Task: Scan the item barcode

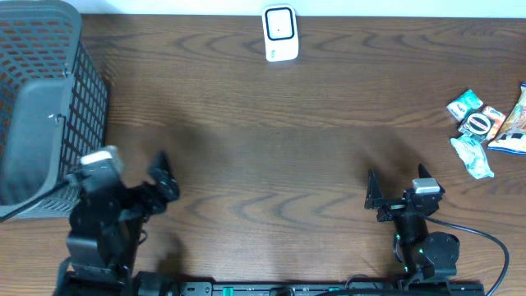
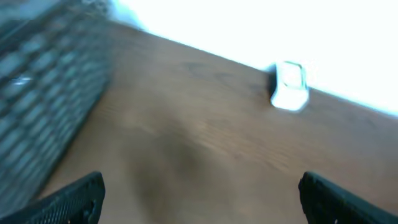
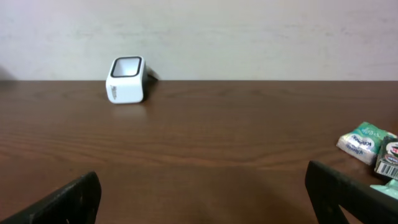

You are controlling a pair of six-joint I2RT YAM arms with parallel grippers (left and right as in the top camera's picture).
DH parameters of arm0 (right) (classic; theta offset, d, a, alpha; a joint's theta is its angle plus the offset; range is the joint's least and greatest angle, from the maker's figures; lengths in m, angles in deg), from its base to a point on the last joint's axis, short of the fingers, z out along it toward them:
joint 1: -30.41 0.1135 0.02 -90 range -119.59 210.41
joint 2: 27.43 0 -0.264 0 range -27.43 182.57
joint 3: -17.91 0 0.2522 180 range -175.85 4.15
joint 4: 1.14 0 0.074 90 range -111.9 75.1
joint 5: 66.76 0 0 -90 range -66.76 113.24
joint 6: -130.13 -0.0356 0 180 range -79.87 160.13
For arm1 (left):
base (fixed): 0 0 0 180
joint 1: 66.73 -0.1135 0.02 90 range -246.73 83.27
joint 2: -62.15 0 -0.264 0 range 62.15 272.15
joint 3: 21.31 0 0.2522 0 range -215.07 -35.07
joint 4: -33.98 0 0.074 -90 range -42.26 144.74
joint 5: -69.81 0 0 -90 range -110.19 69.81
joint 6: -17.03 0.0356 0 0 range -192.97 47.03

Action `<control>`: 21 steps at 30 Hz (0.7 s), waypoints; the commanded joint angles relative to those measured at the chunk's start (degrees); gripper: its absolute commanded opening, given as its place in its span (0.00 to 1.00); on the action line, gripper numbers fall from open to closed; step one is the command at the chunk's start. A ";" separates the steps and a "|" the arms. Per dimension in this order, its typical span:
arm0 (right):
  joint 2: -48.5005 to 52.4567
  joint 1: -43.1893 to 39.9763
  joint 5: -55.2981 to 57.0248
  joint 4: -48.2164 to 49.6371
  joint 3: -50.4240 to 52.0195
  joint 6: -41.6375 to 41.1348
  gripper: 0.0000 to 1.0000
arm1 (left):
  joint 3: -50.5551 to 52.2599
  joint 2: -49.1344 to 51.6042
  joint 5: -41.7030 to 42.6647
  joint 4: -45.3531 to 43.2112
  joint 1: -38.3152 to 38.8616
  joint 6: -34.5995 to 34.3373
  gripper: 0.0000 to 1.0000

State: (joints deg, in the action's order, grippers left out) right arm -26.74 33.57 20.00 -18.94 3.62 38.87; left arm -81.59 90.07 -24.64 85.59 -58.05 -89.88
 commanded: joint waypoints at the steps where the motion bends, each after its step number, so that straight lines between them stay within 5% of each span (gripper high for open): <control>1: -0.37 0.22 -0.31 -0.07 0.20 -0.83 0.99 | 6.27 -4.24 8.39 -1.49 0.11 10.86 0.98; 21: -0.37 0.22 -0.31 -0.07 0.20 -0.83 0.99 | 27.12 -21.33 8.59 -19.28 -1.01 10.88 0.98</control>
State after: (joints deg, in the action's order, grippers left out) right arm -26.74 33.57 20.02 -18.94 3.62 38.87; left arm -56.41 69.70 -16.81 68.78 -58.77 -80.07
